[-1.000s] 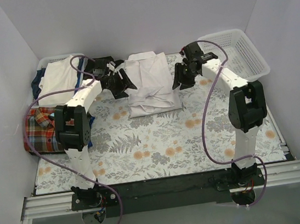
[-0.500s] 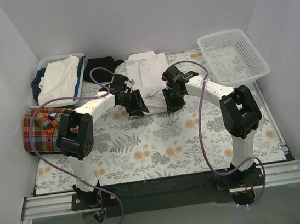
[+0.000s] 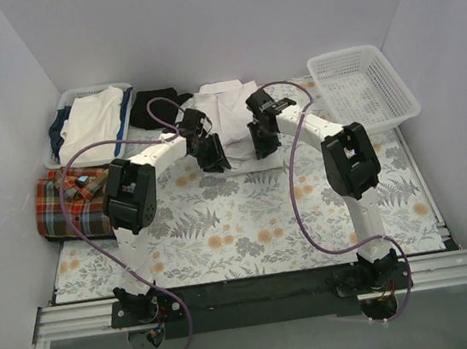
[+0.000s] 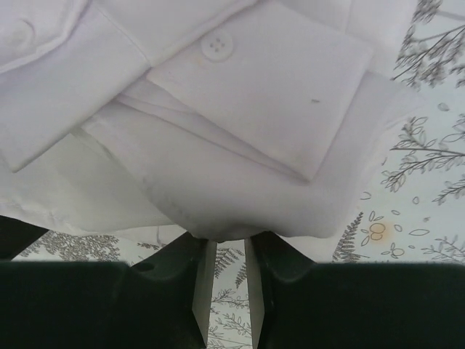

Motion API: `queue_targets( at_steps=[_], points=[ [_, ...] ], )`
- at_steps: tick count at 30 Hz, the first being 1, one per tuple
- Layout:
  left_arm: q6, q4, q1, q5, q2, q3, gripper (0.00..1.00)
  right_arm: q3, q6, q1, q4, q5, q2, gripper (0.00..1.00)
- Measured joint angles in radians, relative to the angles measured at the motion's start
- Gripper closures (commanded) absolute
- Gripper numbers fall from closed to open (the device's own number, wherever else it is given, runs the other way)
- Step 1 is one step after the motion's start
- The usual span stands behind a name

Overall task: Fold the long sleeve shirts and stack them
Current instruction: Fold the shirt

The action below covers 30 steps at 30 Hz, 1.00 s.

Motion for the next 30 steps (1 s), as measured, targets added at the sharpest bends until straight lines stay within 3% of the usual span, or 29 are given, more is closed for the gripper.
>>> queue_targets(
  at_steps=[8, 14, 19, 23, 30],
  points=[
    [0.02, -0.031, -0.002, -0.031, 0.058, 0.218, 0.65, 0.158, 0.003, -0.037, -0.004, 0.047, 0.016, 0.71],
    [0.038, -0.051, -0.002, -0.068, 0.101, 0.325, 0.41, 0.304, 0.01, -0.074, 0.048, 0.059, 0.113, 0.71],
    [0.049, -0.06, -0.002, -0.109, 0.079, 0.278, 0.3, 0.425, 0.059, -0.119, 0.113, 0.032, 0.211, 0.7],
    [0.051, -0.062, -0.002, -0.156, 0.04, 0.204, 0.3, 0.404, 0.083, -0.162, 0.174, 0.019, 0.195, 0.69],
    [0.051, -0.052, -0.002, -0.202, -0.033, 0.11, 0.27, 0.138, 0.024, -0.191, 0.214, -0.039, 0.011, 0.7]
  ],
)
